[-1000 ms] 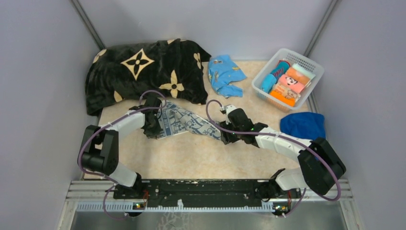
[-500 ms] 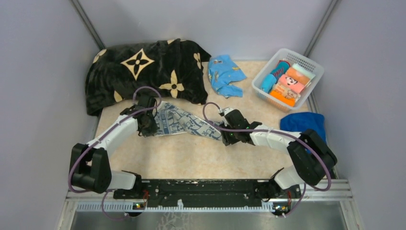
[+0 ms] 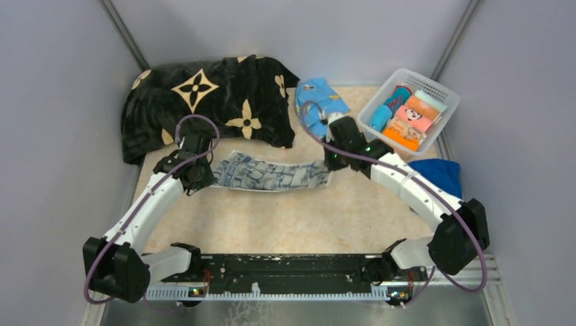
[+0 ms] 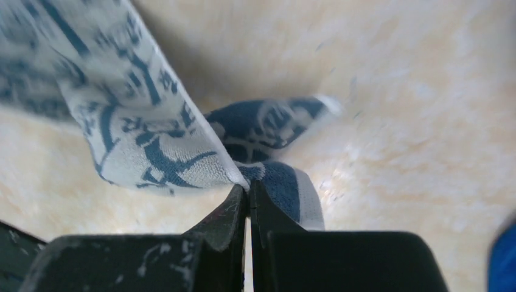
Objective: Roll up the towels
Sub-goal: Place the towel at the center of the board, then flatten out the towel at the center of the board.
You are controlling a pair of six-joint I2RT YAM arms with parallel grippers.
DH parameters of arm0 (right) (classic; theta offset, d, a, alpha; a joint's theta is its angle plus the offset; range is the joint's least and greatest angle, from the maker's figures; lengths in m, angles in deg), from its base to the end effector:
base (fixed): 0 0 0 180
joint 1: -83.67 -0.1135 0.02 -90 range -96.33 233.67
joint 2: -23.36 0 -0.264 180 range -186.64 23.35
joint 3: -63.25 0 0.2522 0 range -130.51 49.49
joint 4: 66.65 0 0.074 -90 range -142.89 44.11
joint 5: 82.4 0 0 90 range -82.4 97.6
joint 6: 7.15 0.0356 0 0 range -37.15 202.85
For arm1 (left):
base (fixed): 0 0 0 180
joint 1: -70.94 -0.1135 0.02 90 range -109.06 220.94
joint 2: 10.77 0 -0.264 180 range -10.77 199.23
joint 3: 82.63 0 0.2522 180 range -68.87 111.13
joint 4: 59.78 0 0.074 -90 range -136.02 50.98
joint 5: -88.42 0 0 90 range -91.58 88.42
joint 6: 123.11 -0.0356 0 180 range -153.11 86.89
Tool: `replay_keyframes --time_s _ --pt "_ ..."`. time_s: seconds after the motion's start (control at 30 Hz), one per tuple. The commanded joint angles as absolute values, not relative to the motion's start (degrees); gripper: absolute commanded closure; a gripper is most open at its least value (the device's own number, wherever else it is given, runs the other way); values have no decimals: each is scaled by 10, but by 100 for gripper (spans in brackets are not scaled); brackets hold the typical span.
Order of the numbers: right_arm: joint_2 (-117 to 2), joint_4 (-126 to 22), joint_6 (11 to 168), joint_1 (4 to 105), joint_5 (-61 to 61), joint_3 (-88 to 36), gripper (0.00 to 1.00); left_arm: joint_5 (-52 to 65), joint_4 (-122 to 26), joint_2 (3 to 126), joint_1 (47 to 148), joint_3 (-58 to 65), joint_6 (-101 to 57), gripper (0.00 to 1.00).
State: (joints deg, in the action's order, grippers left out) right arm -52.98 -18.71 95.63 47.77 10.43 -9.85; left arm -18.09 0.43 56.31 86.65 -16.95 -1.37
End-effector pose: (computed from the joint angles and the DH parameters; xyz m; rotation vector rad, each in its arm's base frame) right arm 0.2263 0.1617 0.2704 -0.4773 2.4415 0.3053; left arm 0.2152 -0.0500 0.2554 -0.4526 2.5365 0.0799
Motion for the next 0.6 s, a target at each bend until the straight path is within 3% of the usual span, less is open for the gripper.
replay_keyframes --time_s 0.0,0.1,0.23,0.33,0.57 --pt "-559 -128 933 559 117 -236 100 -206 24 533 863 -164 -33 96" --pt "-620 -148 928 596 139 -299 98 -192 8 522 863 -172 -43 95" --pt "-685 -153 927 603 141 -359 74 -163 -12 524 863 -185 -57 94" --pt "-681 -180 932 603 121 -334 58 -139 -40 532 863 -191 -63 93" --pt "-613 -272 961 601 56 -165 54 -127 -54 546 863 -181 -80 92"
